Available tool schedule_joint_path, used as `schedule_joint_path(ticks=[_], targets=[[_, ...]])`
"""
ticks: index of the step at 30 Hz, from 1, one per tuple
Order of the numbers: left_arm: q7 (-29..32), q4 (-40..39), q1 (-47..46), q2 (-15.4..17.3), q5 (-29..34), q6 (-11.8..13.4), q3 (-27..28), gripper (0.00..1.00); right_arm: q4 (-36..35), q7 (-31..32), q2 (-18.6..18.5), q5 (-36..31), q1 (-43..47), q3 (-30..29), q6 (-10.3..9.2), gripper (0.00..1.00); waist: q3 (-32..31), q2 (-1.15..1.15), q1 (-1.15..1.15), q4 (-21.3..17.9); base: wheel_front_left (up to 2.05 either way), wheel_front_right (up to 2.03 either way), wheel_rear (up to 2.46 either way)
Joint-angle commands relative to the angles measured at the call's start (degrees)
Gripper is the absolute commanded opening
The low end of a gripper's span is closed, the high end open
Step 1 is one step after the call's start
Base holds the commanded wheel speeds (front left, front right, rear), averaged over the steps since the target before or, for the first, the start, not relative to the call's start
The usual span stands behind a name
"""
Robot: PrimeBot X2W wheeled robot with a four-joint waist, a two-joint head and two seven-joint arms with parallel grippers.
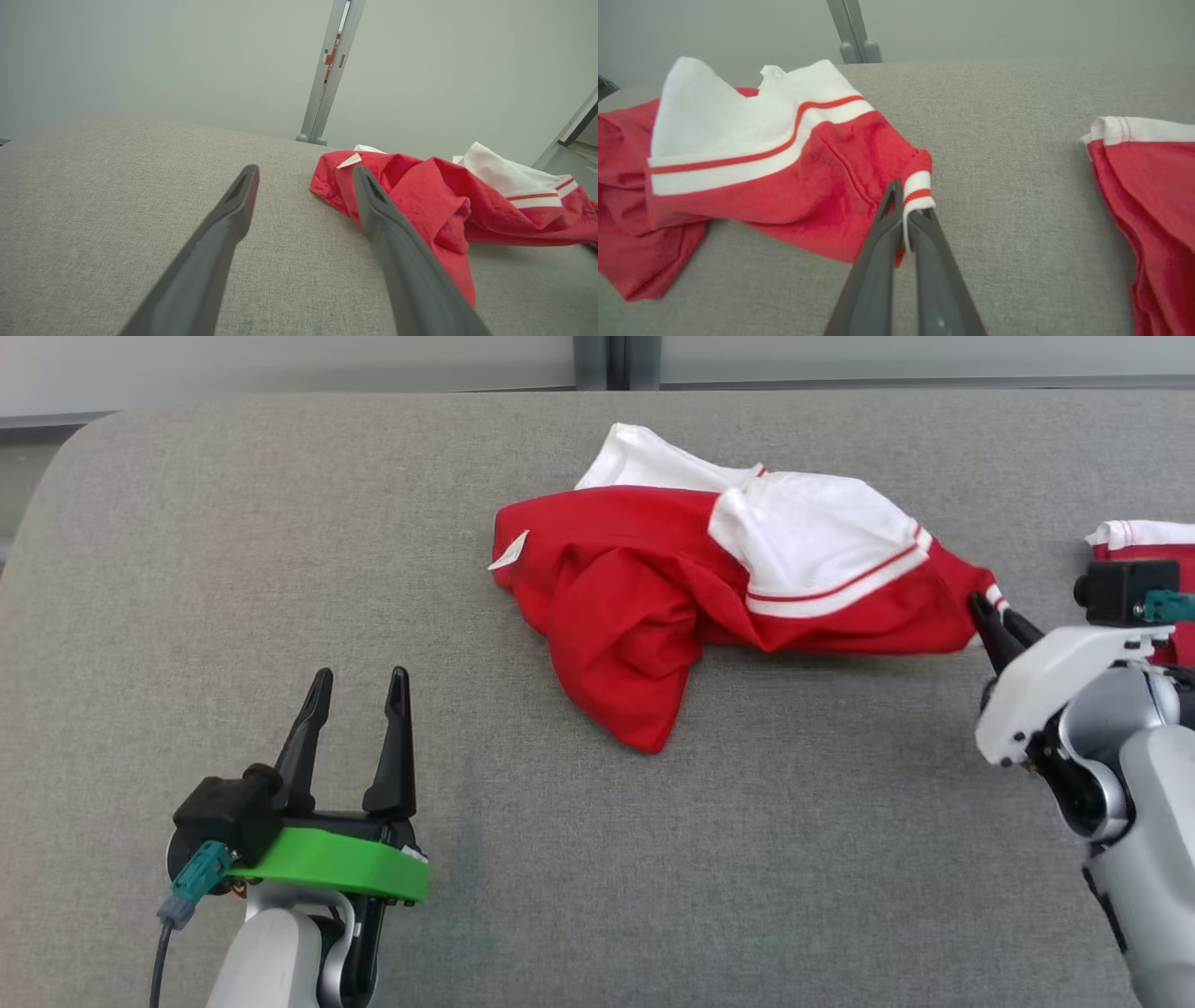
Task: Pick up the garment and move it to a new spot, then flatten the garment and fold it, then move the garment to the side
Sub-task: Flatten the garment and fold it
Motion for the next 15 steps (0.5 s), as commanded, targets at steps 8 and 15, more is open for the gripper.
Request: schedule_joint_path(ticks=[8, 15], targets=[[-0.2, 0.2, 0.1, 0.8, 0.0, -0.2, 0.4, 1.00, -2.5, 9.8, -10.0, -4.6, 6.5, 6.4, -0.10, 0.34, -1.0, 0.00, 0.00, -2.2, 0.00, 0.00, 0.00], [-0.2, 0.4, 0.1, 1.0, 0.0, -0.2, 0.2, 1.00, -3.7, 15.1, -10.8, -4.4, 9.1, 5.4, -0.10, 1.00, -1.7, 0.00, 0.00, -2.9, 0.00, 0.00, 0.00]])
